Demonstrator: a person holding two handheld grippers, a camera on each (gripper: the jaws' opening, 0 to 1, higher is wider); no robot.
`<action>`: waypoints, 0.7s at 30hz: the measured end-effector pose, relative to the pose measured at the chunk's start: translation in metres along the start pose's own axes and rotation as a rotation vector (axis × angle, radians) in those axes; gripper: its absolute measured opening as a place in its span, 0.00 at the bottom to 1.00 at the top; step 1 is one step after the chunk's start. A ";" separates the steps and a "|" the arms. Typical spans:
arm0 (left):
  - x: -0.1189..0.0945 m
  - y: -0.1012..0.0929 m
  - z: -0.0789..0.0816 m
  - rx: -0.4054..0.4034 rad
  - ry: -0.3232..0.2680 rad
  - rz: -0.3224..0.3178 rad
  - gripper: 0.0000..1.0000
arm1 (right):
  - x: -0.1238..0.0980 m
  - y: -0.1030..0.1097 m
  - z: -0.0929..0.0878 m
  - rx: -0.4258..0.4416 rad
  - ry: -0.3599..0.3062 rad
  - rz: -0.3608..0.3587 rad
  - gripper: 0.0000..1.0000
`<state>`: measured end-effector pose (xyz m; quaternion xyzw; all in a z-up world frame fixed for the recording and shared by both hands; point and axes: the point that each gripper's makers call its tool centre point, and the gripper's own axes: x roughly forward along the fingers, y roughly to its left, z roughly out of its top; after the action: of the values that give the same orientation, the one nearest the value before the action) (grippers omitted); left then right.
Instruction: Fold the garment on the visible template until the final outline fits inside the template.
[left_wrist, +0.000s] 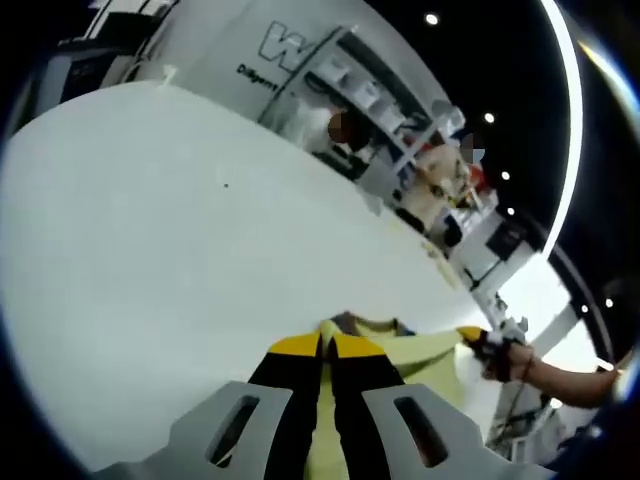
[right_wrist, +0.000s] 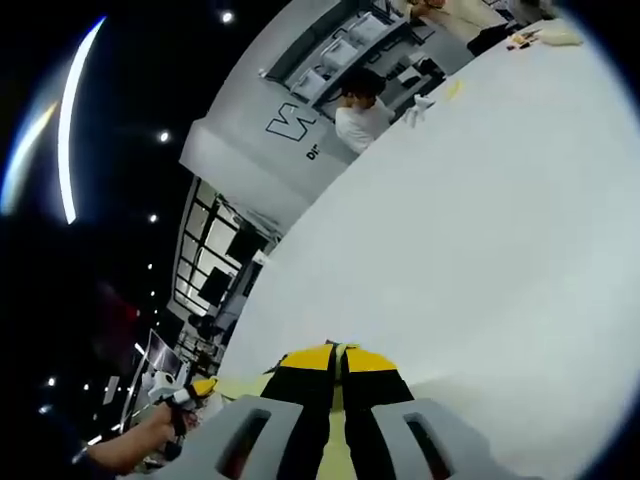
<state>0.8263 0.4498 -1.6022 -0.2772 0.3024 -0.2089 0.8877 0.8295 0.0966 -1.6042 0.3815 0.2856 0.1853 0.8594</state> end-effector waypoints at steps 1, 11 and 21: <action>0.002 0.000 0.001 0.003 0.000 0.001 0.00 | 0.002 -0.001 0.001 -0.001 0.000 -0.002 0.00; 0.019 0.011 -0.002 0.000 0.017 0.025 0.00 | 0.017 -0.016 -0.002 0.020 0.011 -0.016 0.00; 0.039 0.032 -0.014 -0.055 0.055 0.043 0.00 | 0.028 -0.028 -0.007 0.036 0.030 -0.012 0.00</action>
<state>0.8519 0.4481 -1.6473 -0.2891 0.3381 -0.1888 0.8755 0.8497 0.0970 -1.6392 0.3926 0.3040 0.1809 0.8490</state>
